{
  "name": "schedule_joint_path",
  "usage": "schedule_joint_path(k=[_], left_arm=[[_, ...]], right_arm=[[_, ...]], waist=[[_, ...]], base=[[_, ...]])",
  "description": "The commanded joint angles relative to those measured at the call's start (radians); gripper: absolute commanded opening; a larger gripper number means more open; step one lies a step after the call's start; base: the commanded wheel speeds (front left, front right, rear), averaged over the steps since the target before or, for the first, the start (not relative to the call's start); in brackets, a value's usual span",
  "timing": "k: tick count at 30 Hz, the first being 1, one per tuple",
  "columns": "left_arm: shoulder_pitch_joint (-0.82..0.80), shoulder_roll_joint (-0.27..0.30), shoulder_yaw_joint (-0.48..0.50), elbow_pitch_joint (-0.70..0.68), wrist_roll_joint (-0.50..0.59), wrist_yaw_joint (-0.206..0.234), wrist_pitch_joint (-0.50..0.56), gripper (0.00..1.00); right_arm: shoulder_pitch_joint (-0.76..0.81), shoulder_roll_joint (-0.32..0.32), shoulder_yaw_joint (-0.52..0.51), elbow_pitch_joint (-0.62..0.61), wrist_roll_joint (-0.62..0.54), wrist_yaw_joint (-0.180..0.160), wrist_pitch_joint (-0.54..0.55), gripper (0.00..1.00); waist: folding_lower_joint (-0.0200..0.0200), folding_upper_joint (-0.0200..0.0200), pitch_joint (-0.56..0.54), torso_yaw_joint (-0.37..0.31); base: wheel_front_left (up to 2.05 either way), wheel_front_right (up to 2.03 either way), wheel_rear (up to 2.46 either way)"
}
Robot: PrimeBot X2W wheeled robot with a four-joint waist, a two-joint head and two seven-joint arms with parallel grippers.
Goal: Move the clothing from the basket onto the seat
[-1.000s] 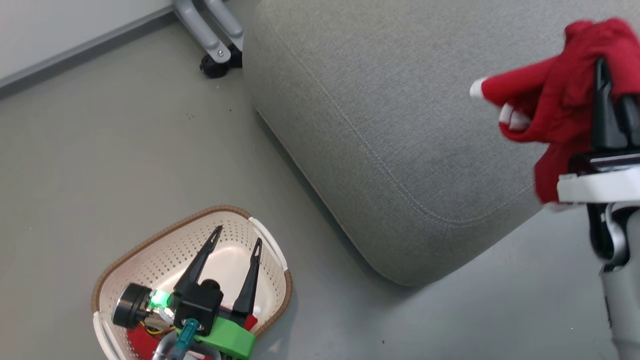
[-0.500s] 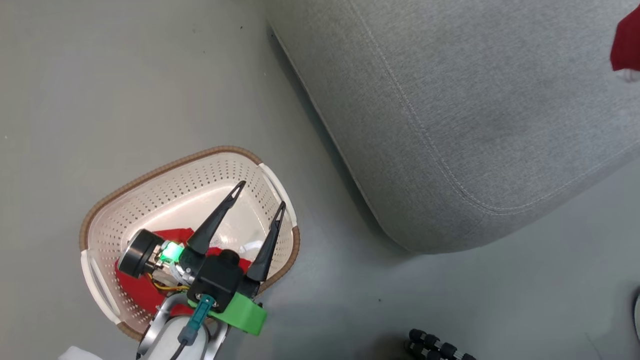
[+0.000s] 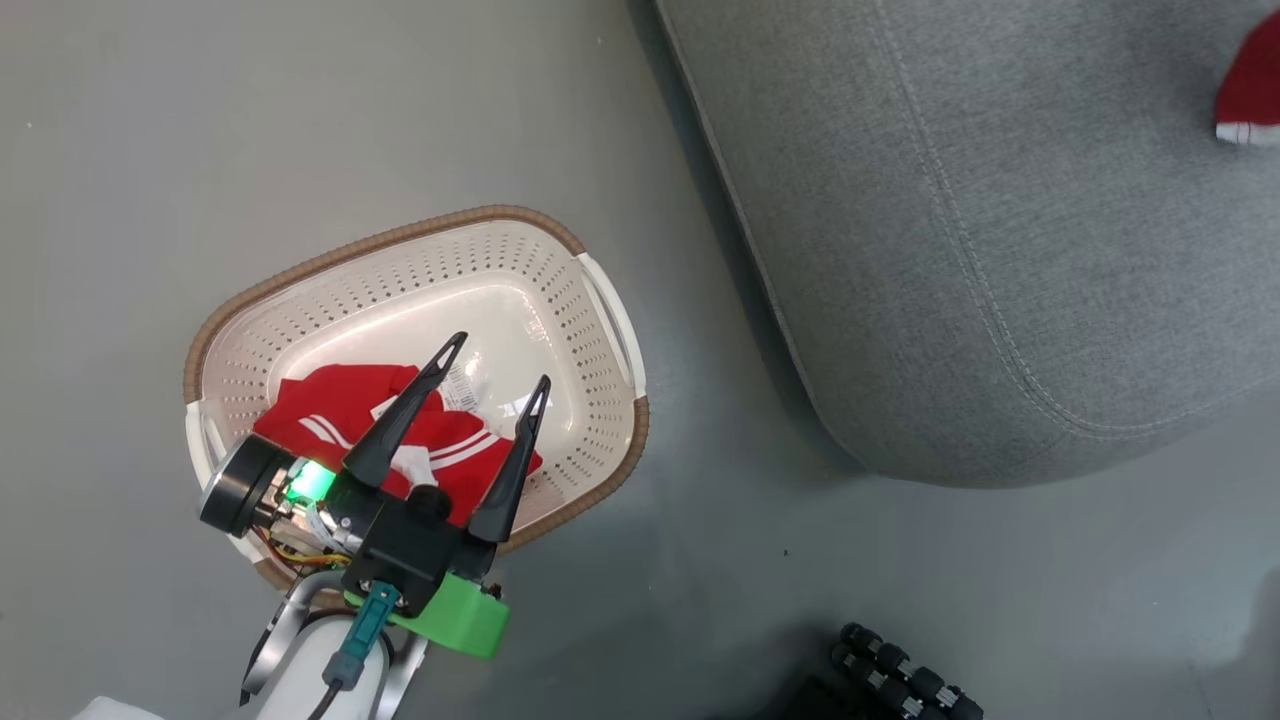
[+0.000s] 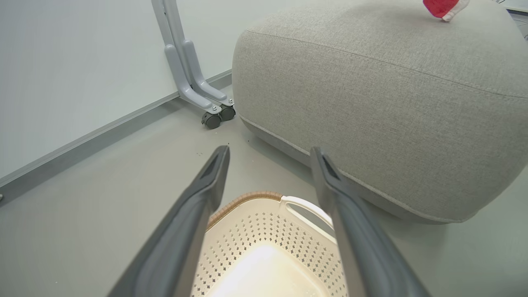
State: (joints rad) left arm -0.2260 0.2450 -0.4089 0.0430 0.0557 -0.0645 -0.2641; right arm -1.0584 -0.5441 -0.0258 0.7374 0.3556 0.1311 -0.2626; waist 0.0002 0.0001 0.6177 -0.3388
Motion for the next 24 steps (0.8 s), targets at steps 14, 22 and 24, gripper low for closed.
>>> schedule_joint_path(k=[14,22,24], left_arm=[[0.007,0.008,-0.014,-0.012,-0.034,0.032,0.0,1.0],[-0.011,-0.004,-0.012,-0.015,-0.064,0.04,0.0,1.0],[-0.012,-0.01,-0.008,-0.02,-0.074,0.039,0.0,1.0]], right_arm=[[0.011,0.04,0.043,0.162,0.007,-0.001,-0.003,0.0],[-0.009,0.026,0.088,0.23,0.033,-0.001,-0.003,1.0],[-0.008,0.025,0.099,0.243,0.036,-0.001,-0.003,1.0]], waist=[[-0.0002,-0.0001,0.041,0.051],[-0.0002,-0.0001,0.019,0.048],[-0.0002,-0.0001,0.007,0.044]], base=[[0.0,0.0,0.0],[0.0,0.0,0.0],[0.0,0.0,0.0]])
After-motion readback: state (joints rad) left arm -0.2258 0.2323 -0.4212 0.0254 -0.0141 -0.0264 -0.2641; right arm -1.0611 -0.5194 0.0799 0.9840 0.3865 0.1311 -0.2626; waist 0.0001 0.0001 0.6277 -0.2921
